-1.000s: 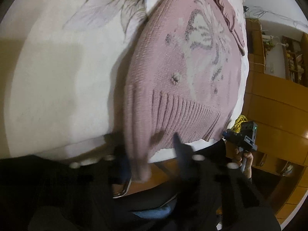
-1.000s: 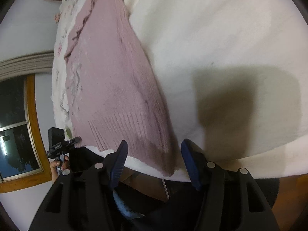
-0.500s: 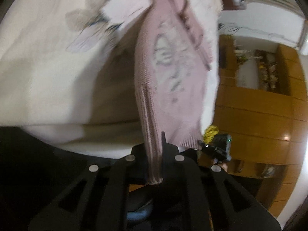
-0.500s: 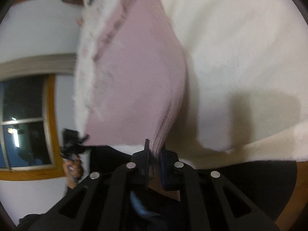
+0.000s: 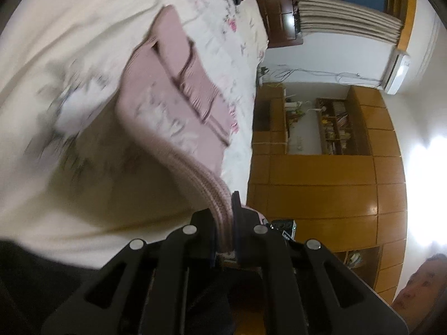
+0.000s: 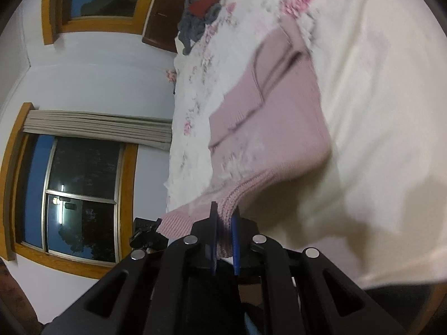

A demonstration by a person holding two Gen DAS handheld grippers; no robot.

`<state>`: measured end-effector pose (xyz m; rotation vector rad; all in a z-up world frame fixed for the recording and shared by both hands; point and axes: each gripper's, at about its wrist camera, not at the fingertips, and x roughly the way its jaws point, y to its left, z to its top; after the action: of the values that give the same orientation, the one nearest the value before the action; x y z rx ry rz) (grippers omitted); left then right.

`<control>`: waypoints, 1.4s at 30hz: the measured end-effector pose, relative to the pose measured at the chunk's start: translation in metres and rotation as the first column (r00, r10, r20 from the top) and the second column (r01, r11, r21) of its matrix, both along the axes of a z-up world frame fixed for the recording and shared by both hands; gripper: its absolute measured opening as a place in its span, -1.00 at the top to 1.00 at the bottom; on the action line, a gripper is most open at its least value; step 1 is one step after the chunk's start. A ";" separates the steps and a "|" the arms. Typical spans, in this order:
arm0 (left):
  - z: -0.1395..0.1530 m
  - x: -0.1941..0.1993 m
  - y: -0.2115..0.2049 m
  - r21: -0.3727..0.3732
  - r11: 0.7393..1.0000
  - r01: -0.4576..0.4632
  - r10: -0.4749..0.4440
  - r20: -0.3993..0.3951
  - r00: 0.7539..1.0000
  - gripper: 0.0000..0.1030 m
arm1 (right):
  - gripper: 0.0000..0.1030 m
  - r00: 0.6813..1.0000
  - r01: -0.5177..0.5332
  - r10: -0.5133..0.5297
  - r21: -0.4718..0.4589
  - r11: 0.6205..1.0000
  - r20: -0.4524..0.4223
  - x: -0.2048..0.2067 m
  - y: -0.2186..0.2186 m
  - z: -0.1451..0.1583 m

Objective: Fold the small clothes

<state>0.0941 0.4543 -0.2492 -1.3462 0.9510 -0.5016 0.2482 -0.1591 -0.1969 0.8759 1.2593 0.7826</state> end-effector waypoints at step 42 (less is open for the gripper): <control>-0.072 0.265 0.031 0.536 0.834 0.130 -0.092 -0.096 0.991 -0.10 | 0.33 0.978 -0.020 0.109 -0.441 0.897 0.177 0.237 0.080 -0.076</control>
<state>0.3594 0.4849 -0.3213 -0.7974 1.1284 -0.2426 0.4852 -0.0791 -0.2724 0.3811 1.2254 0.5862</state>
